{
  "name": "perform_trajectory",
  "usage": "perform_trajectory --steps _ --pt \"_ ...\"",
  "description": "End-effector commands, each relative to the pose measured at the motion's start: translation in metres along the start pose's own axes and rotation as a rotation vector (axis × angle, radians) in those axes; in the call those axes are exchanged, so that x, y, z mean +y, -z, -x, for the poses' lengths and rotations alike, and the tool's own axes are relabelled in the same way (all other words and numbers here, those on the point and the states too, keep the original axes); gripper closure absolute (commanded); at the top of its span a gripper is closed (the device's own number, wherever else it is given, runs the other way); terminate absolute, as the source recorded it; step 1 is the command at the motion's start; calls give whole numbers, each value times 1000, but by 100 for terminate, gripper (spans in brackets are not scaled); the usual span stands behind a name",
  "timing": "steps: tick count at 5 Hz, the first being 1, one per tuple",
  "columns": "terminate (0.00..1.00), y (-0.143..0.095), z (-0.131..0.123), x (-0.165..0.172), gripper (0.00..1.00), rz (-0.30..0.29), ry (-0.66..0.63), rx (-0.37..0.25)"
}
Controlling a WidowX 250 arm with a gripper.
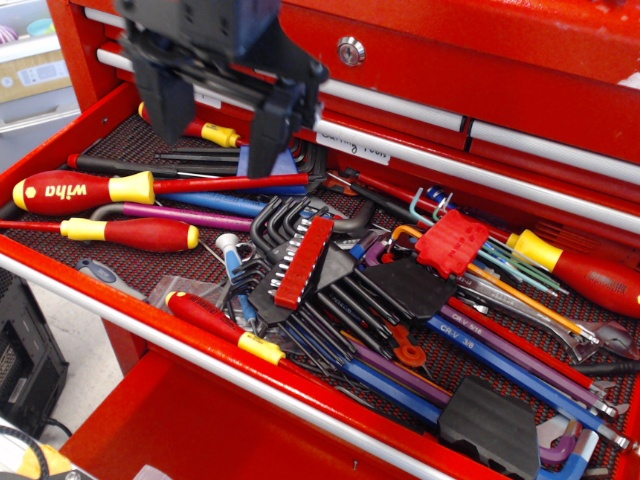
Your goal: Pick up bit holder
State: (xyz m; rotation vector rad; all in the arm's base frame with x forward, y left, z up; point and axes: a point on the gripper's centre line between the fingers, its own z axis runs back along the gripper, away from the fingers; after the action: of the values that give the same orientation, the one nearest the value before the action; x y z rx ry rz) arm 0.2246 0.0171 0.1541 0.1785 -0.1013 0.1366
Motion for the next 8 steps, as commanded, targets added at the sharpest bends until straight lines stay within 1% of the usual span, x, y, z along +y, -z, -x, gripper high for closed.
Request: perform_trajectory --steps 1,2,4,5,6,7,8 --pt "0 31 -36 -12 0 33 10 -50" --pt "0 55 -43 -12 0 58 41 -89" --pt "0 86 -51 -28 0 94 72 -108" --pt "0 100 -50 -28 0 106 78 -131" --pt "0 124 -50 -28 0 115 51 -150" --pt "0 137 -50 -32 0 153 38 -169" --pt "0 143 -49 -37 0 159 22 -191"
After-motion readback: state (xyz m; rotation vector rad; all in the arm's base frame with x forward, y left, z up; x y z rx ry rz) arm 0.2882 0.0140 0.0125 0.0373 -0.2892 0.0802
